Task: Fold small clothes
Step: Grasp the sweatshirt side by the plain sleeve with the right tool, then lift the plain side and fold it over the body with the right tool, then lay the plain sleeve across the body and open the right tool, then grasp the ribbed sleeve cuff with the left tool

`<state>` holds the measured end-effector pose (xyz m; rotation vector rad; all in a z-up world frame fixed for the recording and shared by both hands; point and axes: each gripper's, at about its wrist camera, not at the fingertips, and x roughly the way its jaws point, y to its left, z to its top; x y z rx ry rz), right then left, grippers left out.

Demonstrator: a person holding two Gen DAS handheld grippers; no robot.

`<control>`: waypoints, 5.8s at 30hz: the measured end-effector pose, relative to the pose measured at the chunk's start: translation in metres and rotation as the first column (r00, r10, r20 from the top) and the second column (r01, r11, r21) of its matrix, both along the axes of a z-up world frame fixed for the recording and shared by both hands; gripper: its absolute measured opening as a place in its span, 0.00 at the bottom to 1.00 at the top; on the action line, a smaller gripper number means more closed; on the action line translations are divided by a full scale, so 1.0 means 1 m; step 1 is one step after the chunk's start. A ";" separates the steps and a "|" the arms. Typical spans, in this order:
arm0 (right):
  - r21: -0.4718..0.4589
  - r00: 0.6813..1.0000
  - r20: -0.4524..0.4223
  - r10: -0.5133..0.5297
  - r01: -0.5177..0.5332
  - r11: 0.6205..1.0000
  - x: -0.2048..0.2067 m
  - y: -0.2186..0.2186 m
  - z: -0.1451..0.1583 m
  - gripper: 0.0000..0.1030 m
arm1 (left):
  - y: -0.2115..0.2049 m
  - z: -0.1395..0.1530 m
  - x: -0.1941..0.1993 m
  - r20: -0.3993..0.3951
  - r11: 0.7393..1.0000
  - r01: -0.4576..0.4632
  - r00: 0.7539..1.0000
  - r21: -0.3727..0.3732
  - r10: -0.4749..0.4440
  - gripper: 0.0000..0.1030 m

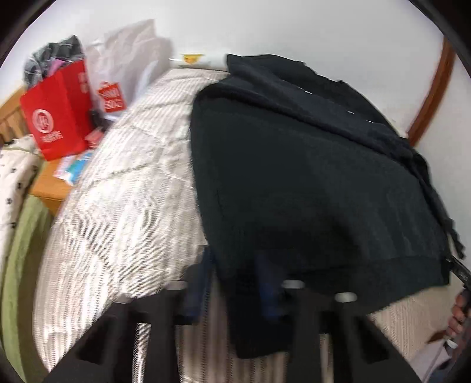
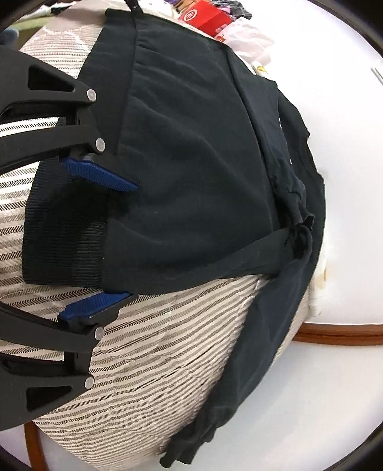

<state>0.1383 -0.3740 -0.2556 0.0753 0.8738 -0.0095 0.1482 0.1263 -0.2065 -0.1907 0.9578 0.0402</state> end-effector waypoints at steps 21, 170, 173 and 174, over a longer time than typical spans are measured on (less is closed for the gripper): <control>0.017 0.998 0.041 0.055 -0.055 0.998 -0.074 0.000 0.025 0.10 | 0.008 0.007 -0.097 -0.027 0.997 0.013 1.000 -0.070 -0.015 0.12; 0.005 0.973 0.062 0.224 -0.225 0.974 0.105 0.058 0.068 0.97 | -0.119 0.055 0.106 0.044 0.967 0.255 0.966 -0.006 -0.254 0.64; 0.034 0.981 0.070 0.178 -0.181 0.983 0.094 0.036 0.068 0.97 | -0.140 0.058 0.119 0.050 0.958 0.286 0.957 0.004 -0.286 0.64; 0.040 0.984 0.073 0.164 -0.168 0.985 0.091 0.029 0.067 0.97 | -0.149 0.059 0.125 0.051 0.955 0.296 0.954 0.008 -0.296 0.64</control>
